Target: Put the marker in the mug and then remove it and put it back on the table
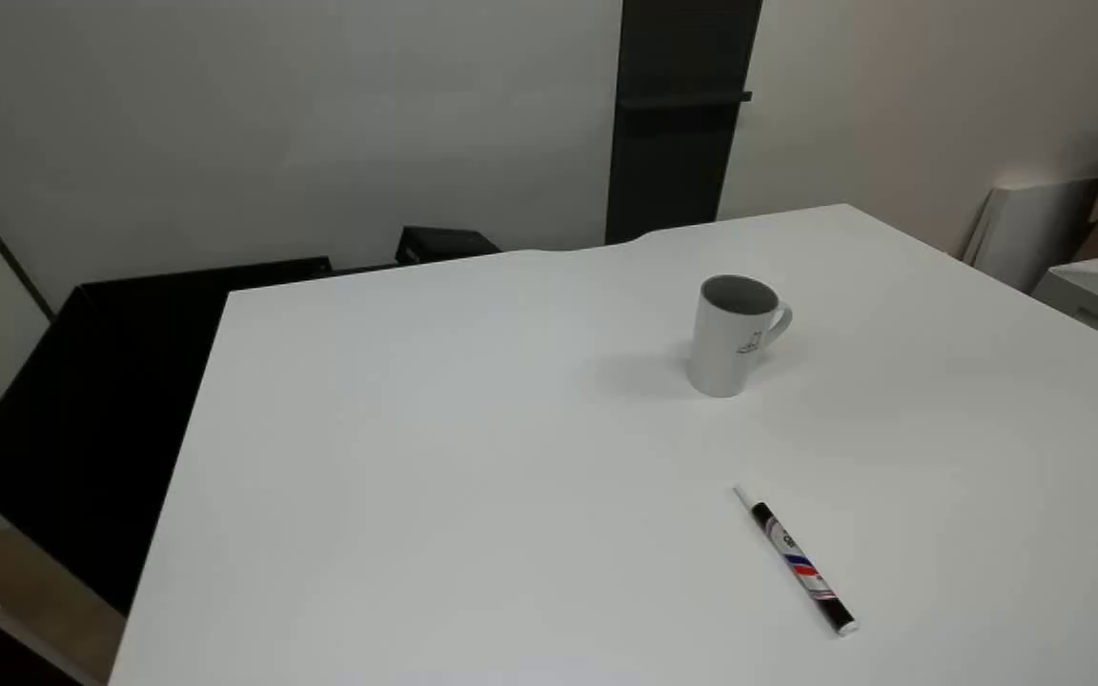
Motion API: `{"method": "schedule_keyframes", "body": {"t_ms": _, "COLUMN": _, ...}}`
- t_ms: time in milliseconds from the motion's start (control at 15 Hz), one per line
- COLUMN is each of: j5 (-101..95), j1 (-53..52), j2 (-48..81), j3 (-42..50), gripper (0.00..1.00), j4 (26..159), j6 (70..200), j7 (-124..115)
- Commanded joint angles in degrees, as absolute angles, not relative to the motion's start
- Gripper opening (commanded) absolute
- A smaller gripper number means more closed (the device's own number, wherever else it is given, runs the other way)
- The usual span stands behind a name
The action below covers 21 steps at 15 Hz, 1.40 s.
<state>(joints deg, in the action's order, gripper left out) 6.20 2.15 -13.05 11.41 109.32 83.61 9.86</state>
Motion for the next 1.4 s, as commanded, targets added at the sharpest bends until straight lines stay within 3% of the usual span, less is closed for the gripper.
{"method": "schedule_keyframes", "body": {"t_ms": 0, "j5": 6.4, "j1": 3.5, "j2": -12.9, "j3": 10.2, "gripper": 1.00, "j4": 109.1, "j6": 83.5, "j7": 10.1}}
{"method": "schedule_keyframes", "body": {"t_ms": 667, "j5": 6.0, "j1": 3.4, "j2": -13.0, "j3": 10.1, "gripper": 1.00, "j4": 109.3, "j6": 84.0, "j7": 10.4}}
{"method": "schedule_keyframes", "body": {"t_ms": 1333, "j5": 8.6, "j1": 0.7, "j2": -7.4, "j3": 4.0, "gripper": 1.00, "j4": 115.4, "j6": 99.3, "j7": 10.0}}
